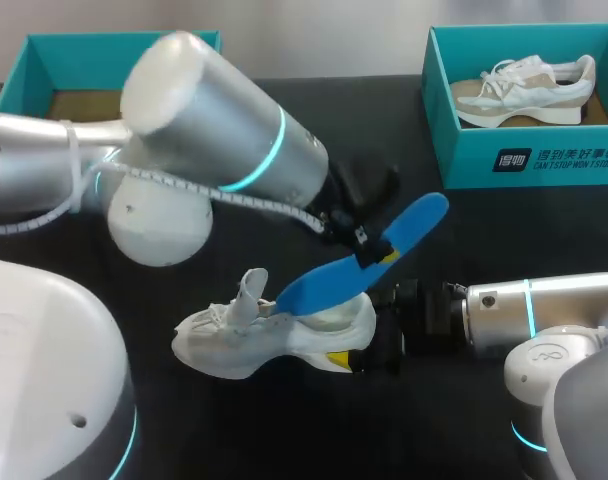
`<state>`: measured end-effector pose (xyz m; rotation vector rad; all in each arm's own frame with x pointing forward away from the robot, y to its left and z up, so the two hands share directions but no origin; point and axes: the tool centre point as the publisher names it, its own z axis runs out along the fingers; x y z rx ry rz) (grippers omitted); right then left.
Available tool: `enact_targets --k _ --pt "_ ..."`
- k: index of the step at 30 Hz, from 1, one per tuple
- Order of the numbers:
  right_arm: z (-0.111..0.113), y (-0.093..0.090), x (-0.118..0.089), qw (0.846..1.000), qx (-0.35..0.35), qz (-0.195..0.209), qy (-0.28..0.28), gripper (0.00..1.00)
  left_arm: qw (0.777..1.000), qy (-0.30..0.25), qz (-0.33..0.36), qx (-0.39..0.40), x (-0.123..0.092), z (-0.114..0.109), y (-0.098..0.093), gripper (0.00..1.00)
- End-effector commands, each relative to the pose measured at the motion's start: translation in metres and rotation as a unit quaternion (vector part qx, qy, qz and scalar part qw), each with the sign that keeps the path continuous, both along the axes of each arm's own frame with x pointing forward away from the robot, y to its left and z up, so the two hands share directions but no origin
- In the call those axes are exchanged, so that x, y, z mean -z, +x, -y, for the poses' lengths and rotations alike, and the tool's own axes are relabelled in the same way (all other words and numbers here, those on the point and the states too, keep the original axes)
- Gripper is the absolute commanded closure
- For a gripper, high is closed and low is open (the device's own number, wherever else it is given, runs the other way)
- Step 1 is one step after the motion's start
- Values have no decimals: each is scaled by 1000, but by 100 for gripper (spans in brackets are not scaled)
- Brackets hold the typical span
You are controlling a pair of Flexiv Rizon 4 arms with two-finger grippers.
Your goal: Take the shoe out of the shoebox, open the shoe tongue, remove and reinsert the insole, then place the shoe into the shoebox
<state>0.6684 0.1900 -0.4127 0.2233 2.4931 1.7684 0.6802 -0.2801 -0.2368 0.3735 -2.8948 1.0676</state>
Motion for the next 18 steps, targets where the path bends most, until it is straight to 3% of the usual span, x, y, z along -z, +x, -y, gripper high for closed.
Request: enact_targets --k 1,10,18 --pt "-1 0 -1 1000 0 -1 -3 100 991 -54 -88 88 -17 -15 -3 100" --pt "-1 0 -1 1000 0 -1 -3 100 978 -121 -108 134 -61 -16 -13 100" --pt "-1 0 -1 1000 0 -1 -3 100 974 -163 -86 132 -105 -28 -28 100"
